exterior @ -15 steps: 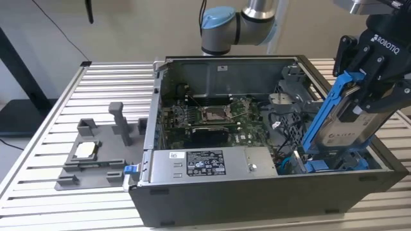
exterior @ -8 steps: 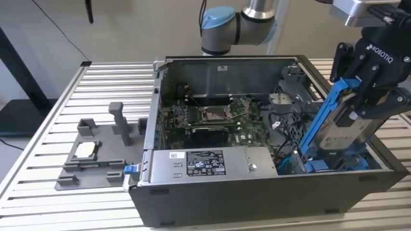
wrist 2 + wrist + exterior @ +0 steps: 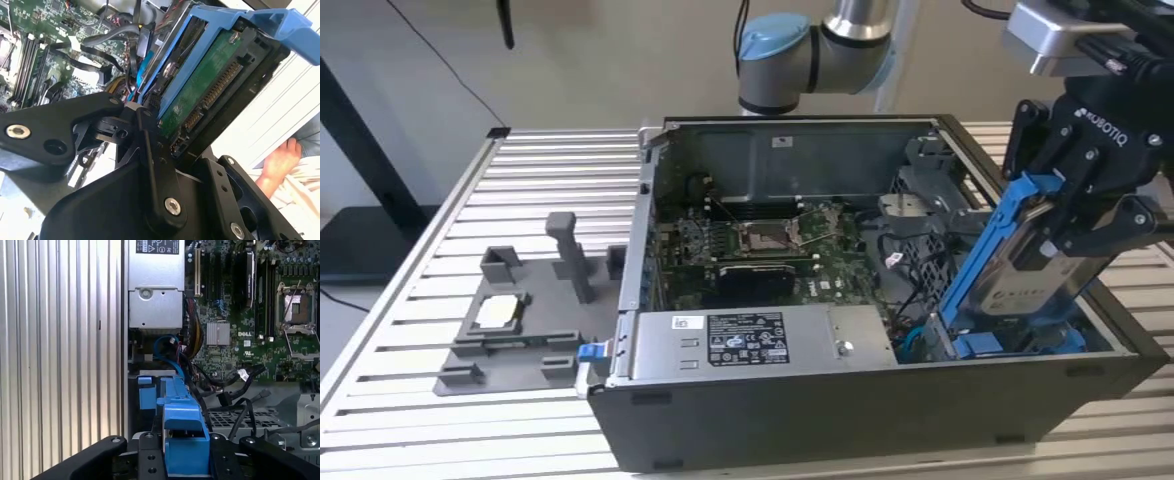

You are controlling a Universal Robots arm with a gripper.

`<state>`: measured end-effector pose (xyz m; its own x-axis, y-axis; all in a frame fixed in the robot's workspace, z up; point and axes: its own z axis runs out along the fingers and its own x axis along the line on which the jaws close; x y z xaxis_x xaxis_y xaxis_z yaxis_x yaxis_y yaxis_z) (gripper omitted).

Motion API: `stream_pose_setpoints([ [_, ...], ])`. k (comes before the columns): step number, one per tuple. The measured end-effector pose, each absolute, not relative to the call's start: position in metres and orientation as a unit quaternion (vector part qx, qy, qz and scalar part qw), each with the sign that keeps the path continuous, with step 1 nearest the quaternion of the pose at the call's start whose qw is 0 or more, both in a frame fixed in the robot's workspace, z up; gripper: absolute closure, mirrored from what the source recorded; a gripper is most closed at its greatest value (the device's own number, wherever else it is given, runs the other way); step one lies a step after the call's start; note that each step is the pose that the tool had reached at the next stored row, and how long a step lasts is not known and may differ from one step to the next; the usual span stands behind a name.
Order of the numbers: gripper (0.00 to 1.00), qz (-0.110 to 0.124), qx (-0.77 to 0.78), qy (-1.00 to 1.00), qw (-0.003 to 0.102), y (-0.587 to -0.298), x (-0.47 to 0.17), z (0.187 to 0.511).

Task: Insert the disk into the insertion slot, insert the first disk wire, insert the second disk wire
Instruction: 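Insert the disk into the insertion slot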

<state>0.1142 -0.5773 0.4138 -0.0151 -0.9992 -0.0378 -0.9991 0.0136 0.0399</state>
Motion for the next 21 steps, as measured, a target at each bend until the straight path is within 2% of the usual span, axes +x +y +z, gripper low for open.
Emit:
stream_pose_setpoints([
  [21, 0.67, -0.029, 0.702, -0.712, -0.001, -0.578, 0.116, 0.38],
])
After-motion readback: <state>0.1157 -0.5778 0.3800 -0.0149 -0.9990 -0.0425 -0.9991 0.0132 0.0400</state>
